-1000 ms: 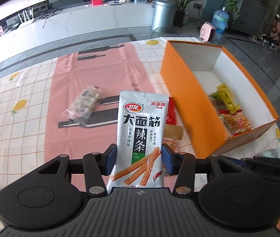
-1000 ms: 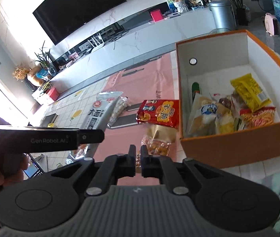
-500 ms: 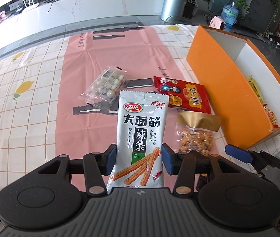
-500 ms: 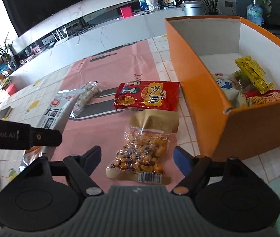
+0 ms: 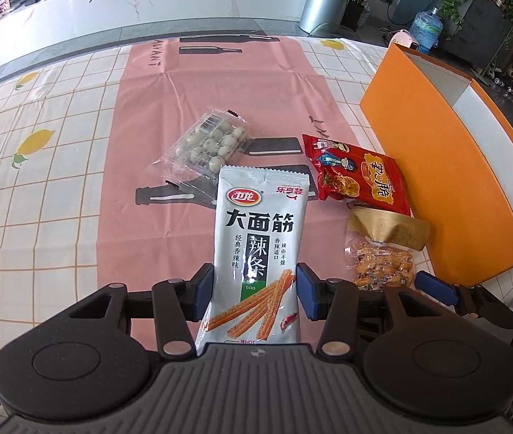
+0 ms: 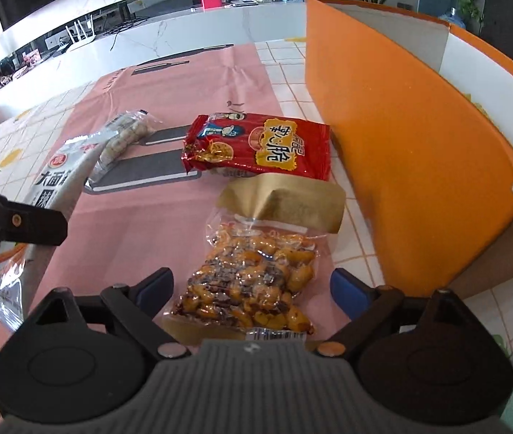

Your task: Organize snacks

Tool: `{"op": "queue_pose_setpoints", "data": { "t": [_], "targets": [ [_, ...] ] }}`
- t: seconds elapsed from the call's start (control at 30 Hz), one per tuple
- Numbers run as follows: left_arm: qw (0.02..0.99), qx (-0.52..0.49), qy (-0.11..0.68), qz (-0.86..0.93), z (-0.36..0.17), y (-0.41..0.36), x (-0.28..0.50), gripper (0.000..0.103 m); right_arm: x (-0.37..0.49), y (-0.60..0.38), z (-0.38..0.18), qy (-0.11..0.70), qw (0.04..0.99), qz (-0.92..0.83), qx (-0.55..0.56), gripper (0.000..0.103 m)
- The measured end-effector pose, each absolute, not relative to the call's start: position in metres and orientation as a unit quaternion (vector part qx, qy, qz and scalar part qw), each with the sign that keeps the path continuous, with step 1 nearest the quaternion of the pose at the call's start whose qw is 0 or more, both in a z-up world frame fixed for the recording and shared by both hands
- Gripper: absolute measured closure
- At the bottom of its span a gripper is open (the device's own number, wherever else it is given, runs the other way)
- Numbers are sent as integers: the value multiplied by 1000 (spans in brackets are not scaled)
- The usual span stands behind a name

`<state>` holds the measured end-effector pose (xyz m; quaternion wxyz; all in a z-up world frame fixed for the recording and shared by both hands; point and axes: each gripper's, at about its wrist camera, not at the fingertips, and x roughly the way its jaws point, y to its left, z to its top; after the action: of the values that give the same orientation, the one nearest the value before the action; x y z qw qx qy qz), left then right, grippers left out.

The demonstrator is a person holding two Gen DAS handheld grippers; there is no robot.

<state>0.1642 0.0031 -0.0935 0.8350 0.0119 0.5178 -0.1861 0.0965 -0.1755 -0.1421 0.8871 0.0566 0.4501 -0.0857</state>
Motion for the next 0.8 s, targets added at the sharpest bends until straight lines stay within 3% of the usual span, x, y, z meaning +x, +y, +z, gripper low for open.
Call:
{"op": "queue_pose_setpoints", "data": {
  "t": [0.03, 0.1, 0.3, 0.53, 0.8],
  "targets": [
    [834, 12, 519, -186, -95, 3, 164, 48, 96, -174, -143, 451, 887, -85, 50, 12],
    [833, 10, 521, -187, -97, 1, 164, 48, 94, -171, -143, 447, 890, -84, 32, 23],
    [830, 10, 526, -185, -100, 0, 161, 48, 93, -173, -142, 448, 891, -68, 27, 29],
    [838, 5, 515, -180, -85, 2, 151, 48, 83, -172, -126, 438, 897, -41, 40, 31],
    [855, 6, 485, -183, -44, -6, 135, 48, 53, -177, -70, 378, 925, 6, 39, 31]
  ]
}}
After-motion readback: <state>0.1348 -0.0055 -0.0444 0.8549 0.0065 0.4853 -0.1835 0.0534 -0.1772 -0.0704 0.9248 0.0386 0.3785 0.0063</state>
